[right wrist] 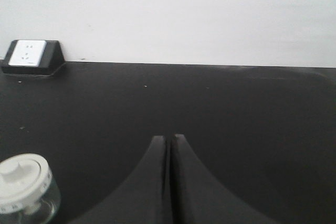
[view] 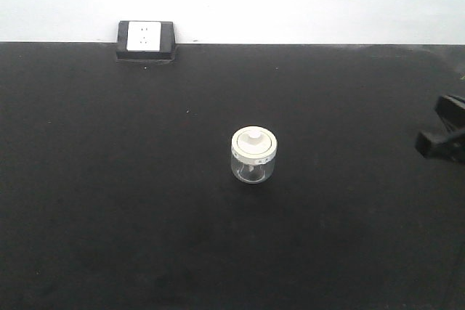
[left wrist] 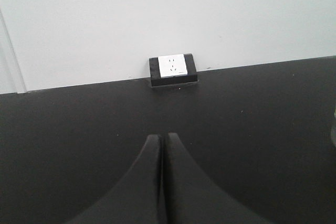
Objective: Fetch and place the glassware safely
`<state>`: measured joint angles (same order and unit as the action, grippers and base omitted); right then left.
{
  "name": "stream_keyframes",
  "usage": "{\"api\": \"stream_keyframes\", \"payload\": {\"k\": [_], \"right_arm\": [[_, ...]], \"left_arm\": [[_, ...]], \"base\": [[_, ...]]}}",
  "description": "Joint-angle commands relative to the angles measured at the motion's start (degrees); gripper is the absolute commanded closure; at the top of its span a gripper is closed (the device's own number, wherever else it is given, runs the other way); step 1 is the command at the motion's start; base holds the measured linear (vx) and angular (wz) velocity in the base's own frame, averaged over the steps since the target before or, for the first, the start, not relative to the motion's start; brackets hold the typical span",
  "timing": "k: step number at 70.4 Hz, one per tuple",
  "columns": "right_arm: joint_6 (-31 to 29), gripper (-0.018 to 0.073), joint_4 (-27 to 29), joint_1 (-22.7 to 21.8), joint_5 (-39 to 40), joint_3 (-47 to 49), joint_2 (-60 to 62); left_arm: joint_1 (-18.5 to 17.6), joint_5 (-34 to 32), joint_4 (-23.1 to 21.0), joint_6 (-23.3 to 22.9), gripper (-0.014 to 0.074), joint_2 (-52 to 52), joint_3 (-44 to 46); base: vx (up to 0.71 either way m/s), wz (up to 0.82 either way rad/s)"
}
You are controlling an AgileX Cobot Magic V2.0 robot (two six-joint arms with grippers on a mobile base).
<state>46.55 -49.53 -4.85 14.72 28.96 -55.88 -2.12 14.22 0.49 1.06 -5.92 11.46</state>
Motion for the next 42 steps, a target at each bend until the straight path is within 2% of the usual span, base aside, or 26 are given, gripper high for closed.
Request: {"api": "stream_keyframes", "payload": {"k": [1, 42], "right_arm": [[-1.8, 0.0562, 0.8, -0.5, -1.2, -1.8, 6.4], [-2.0, 0.0561, 0.8, -0.5, -3.4, -17.6, 36.8]], "left_arm": [[0.1, -4.1, -0.5, -0.3, 0.0603, -0.7, 1.7], [0.1, -4.1, -0.5, -0.3, 0.0603, -0.7, 1.7]], "base": [[0.0, 0.0], [0.0, 0.0]]}}
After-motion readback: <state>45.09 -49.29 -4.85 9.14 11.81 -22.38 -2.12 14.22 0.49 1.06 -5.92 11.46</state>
